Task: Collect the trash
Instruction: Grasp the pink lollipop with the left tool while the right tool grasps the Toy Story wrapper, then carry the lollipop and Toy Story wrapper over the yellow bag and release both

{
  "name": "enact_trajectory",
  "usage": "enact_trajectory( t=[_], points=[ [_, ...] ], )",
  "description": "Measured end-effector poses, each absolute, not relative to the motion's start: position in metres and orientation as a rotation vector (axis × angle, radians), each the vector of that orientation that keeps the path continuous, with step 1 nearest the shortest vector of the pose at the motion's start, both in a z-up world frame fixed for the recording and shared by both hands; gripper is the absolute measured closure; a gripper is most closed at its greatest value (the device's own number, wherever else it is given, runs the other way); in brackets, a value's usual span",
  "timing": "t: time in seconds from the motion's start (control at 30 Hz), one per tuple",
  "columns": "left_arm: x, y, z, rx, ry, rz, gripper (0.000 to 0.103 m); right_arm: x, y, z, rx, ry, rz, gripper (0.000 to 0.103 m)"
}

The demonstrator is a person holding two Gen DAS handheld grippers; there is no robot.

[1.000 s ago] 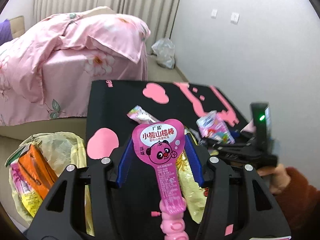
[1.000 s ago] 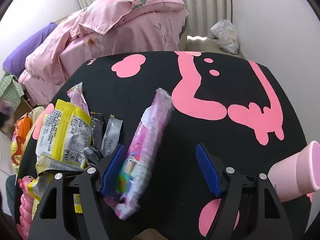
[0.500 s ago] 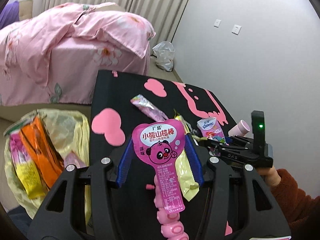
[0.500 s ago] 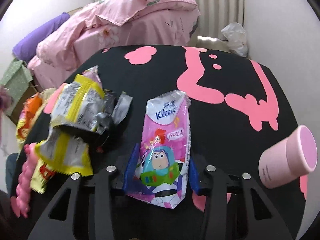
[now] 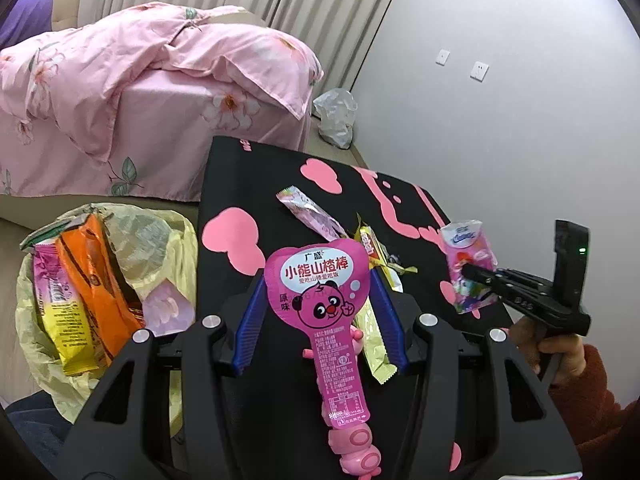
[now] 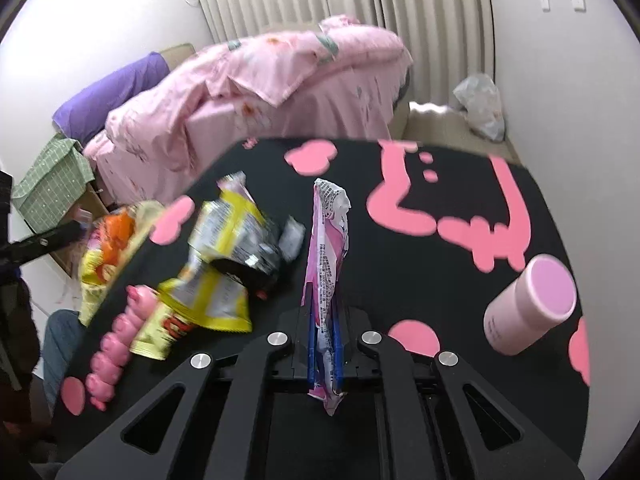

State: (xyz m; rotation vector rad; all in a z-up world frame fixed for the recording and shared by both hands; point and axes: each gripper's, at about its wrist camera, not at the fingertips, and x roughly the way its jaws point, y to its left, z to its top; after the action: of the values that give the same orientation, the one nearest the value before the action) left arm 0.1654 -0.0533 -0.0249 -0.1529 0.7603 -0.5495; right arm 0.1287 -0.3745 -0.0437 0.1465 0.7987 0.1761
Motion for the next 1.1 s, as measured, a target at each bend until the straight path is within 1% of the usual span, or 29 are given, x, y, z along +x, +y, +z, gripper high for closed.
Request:
enact_trajectory(
  t=[0.37,0.67,0.8,0.9,1.1],
  points=[
    [0.153,0.002,-0.006,-0.19,0.671,-0.429,0.055,0.123,-0.312,0.012,0.034,0.706,0.294,0.095],
    [0.146,0.093,-0.001,-0.275,0.596,-0.206,0.055,0.134,-0.233,0.027,-0.035,0.716,0.457,0.095],
    [0.149,0.124,-0.012,-0.336,0.596,-0.156,0.055,0.152,-0.19,0.014,-0.038,0.79,0.566,0.095],
    [0.157,0.135,-0.025,-0.39,0.607,-0.156,0.055,0.172,-0.156,-0.01,-0.056,0.881,0.62,0.095],
    [0.18,0.142,-0.051,-0.412,0.651,-0.128,0.055,0.219,-0.097,-0.056,-0.048,1.042,0.711,0.095]
  ],
)
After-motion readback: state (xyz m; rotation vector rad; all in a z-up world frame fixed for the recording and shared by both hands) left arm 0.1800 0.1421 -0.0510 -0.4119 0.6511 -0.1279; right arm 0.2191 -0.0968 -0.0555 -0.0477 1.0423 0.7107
